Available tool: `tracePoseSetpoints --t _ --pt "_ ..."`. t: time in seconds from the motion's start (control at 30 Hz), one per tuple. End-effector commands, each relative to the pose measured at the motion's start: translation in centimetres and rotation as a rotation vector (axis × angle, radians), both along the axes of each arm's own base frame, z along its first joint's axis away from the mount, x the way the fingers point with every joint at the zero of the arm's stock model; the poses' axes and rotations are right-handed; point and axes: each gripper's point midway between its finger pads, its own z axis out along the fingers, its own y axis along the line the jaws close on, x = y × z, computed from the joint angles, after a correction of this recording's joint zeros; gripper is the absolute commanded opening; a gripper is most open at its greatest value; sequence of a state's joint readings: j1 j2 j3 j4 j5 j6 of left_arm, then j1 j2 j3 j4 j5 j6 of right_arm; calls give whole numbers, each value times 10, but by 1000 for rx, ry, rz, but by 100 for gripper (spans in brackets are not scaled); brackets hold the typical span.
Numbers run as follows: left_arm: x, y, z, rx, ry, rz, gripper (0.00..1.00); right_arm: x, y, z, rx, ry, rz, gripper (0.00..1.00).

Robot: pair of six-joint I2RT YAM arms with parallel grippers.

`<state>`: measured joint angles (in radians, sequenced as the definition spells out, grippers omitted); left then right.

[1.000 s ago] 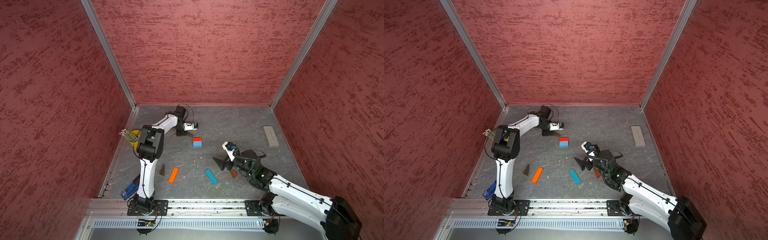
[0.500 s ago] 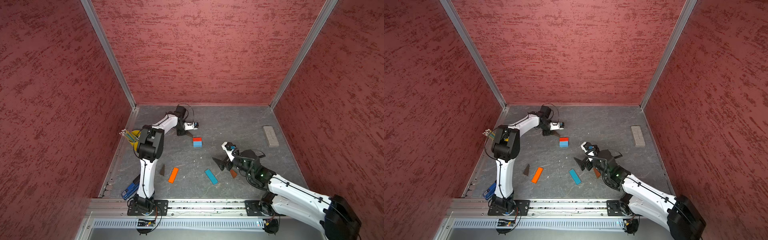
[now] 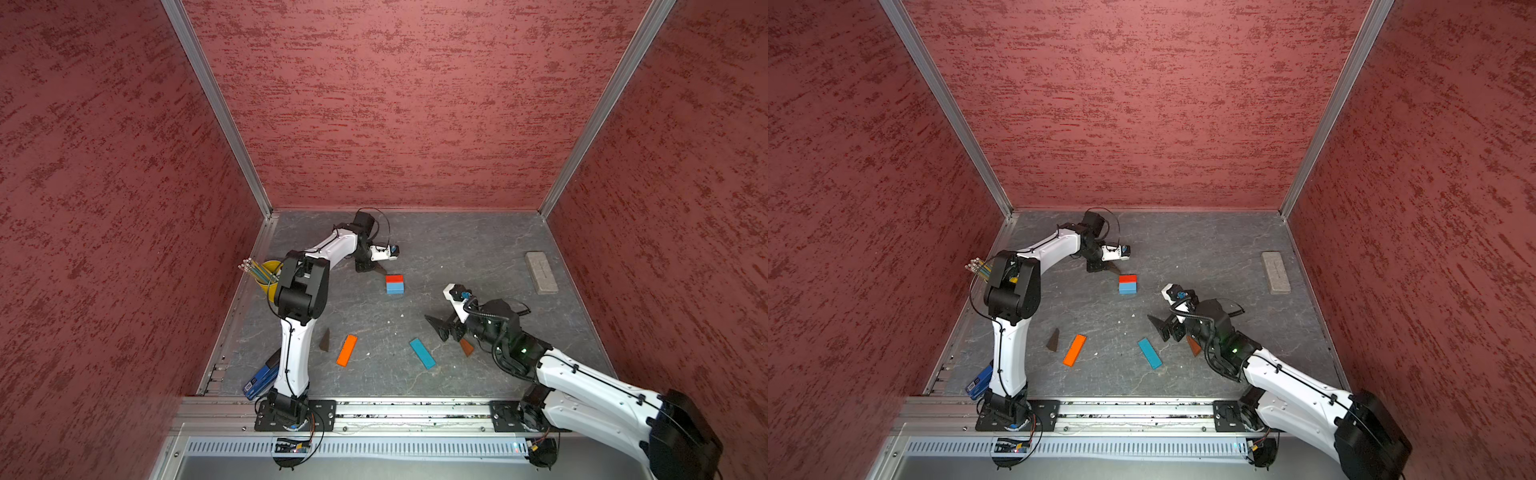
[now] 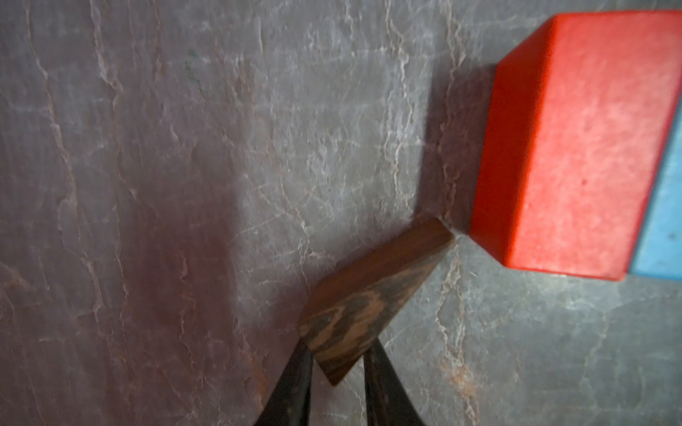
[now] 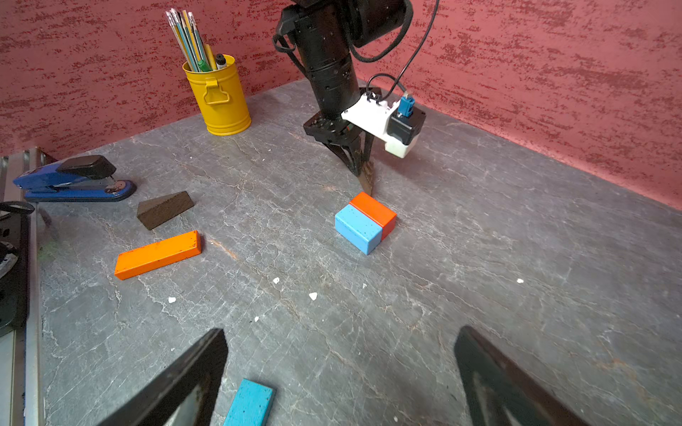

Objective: Assemble a small pinwheel with building blocks
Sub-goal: Assemble the building block at the center of the board.

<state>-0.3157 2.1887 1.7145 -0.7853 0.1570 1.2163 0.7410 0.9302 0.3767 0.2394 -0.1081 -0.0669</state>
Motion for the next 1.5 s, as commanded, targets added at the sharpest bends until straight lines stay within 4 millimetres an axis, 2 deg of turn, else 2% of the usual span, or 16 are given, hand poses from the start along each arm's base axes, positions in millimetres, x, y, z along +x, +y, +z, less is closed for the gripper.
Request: tracePoseSetpoints --t 0.0,0.63,1.13,1.47 --pt "-3 -8 20 -34 -27 -19 27 -1 6 12 31 -13 18 99" --pt "0 -14 19 -33 -41 -31 27 -2 6 10 31 -9 21 99" --pt "13 -13 22 -17 -101 -27 28 -2 7 9 32 -4 24 99" --pt "9 -9 28 -25 -97 -12 29 -2 8 8 32 -2 30 99"
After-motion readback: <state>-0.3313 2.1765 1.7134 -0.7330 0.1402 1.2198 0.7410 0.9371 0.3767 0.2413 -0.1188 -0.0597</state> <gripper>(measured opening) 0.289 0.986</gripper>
